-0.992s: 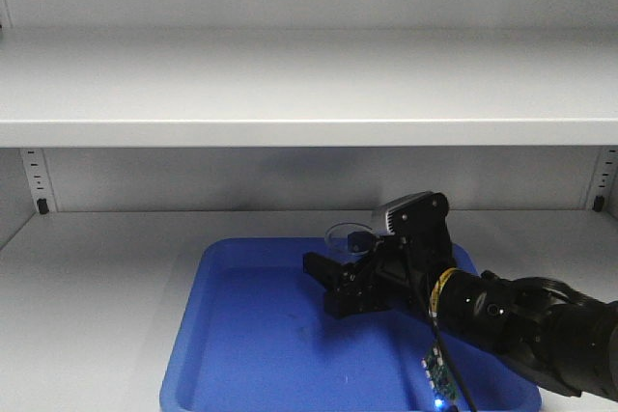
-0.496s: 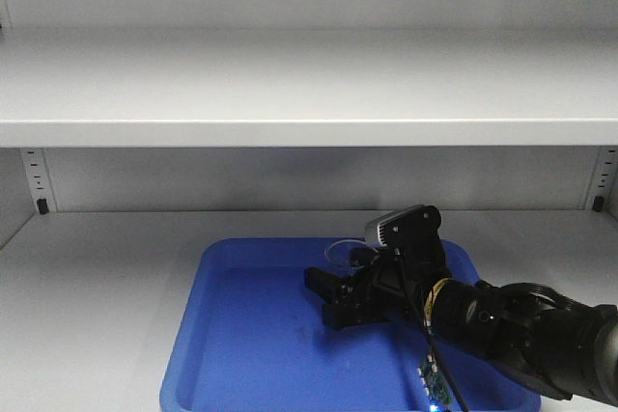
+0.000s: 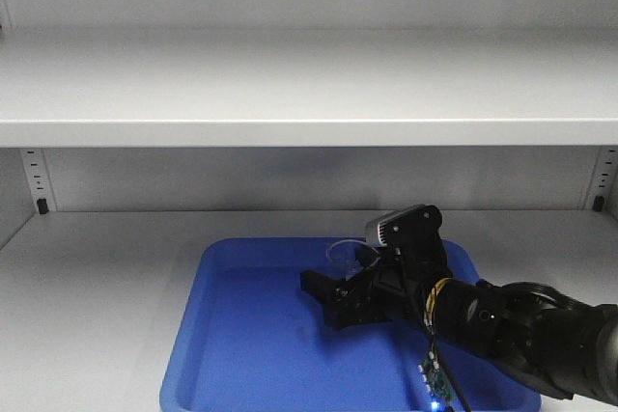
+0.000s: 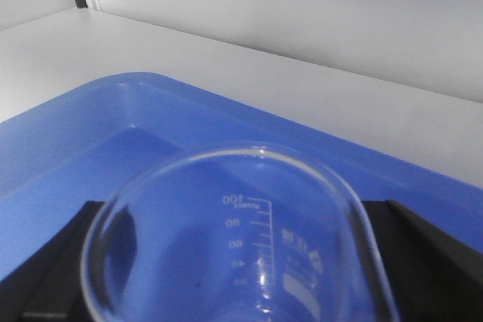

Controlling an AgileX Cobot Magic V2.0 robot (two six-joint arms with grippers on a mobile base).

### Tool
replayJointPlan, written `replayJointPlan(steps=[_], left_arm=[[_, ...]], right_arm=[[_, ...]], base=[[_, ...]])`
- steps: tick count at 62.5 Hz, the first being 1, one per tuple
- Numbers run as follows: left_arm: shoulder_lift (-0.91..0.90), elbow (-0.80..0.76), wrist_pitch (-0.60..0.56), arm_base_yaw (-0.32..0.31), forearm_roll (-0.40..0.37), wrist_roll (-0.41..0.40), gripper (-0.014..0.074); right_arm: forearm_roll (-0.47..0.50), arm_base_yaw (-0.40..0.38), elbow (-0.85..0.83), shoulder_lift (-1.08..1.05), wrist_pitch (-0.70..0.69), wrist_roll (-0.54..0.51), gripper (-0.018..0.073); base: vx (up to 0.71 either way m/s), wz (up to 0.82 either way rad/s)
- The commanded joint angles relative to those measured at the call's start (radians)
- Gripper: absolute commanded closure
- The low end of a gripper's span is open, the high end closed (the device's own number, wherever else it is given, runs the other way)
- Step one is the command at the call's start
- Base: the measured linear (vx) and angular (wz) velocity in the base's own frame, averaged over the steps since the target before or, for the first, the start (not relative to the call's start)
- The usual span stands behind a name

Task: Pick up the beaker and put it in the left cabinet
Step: 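Open the right gripper and withdraw it from the beaker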

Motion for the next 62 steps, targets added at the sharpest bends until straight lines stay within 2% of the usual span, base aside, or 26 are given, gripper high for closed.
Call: replayJointPlan(steps=[1, 19, 28, 32, 35, 38, 39, 43, 62], left_arm=[[-0.02, 0.015, -0.089, -0.006, -0.003, -0.004, 0.0604], [-0.02, 0.015, -0.089, -0.006, -0.003, -0.004, 0.0604], [-0.02, 0.015, -0.089, -0.006, -0.003, -0.004, 0.0604], [-0.02, 0.015, -0.089, -0.006, -0.003, -0.004, 0.0604], [-0.02, 0.015, -0.089, -0.006, -0.003, -0.004, 0.0604], [-0.02, 0.015, -0.089, -0.006, -0.003, -0.004, 0.0604], [-0.02, 0.015, -0.089, -0.006, -0.003, -0.004, 0.0604], [-0.02, 0.015, -0.089, -0.006, -0.003, -0.004, 0.0604], [-0.02, 0.015, -0.089, -0.006, -0.003, -0.004, 0.0604]], right_arm=[[0.022, 0.0, -0.033, -0.085, -0.06, -0.01, -0.0084], [0.021, 0.0, -0.033, -0.193, -0.044, -0.012, -0.0064], [0.021, 0.0, -0.033, -0.234, -0.021, 0.002, 0.0007], [0.02, 0.0, -0.033, -0.25, 0.015, 0.021, 0.0088], [0.015, 0.0, -0.029, -0.263, 0.053, 0.046, 0.0187], [0.006, 0.0, -0.014, -0.278, 0.091, 0.075, 0.0314], [-0.001, 0.0, -0.001, -0.288, 0.108, 0.092, 0.0417], [-0.017, 0.0, 0.033, -0.316, 0.136, 0.109, 0.0579], [-0.016, 0.0, 0.268, -0.527, 0.14, 0.112, 0.0565]], base=[[0.0, 0.0], [0.0, 0.0], [0.0, 0.0], [0.0, 0.0], [0.0, 0.0], [0.0, 0.0], [0.0, 0.0], [0.0, 0.0], [0.0, 0.0]])
